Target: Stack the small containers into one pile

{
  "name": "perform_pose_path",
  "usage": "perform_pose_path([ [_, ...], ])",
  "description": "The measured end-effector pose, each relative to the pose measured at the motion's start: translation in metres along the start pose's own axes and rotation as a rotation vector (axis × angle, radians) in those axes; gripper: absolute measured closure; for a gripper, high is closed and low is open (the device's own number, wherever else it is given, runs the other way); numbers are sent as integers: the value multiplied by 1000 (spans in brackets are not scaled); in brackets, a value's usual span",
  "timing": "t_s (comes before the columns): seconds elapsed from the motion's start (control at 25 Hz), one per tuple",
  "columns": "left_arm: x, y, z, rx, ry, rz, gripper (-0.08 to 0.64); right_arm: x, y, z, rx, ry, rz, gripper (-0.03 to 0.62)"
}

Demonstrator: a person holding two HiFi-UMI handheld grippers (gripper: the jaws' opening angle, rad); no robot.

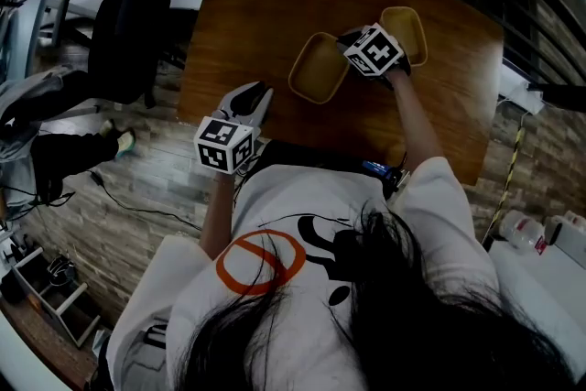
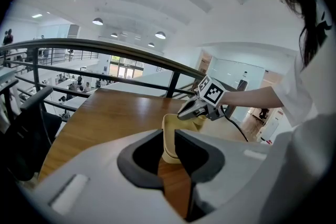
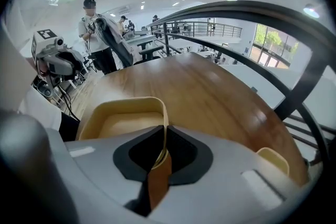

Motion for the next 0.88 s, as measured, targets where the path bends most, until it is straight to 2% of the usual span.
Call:
perform_pose_path([
  [0.08, 0, -1, -1, -1, 2, 3, 508, 4, -2, 2, 9, 7, -5, 541],
  [0.2, -1, -2, -1, -3, 5, 7, 508, 7, -1, 3, -15, 1, -26, 432],
  [0.44, -7, -10, -13, 11, -4, 2, 508, 12, 26, -16, -15, -55, -118, 446],
  [0.6, -9, -20, -30, 35, -17, 9, 508, 36, 48, -47, 61, -137, -142, 449],
  [0.88, -10, -37, -45, 57, -24, 38, 508, 94, 75, -106, 258, -349, -166, 456],
])
Point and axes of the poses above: the fingertips, and each gripper's own axes: y backward along the fingers, z to its left, x out of its underside, the point moved 8 cm from there along y, backward along the fingers, and after that the axes turned 7 degrees about z, right-handed, at the moved point
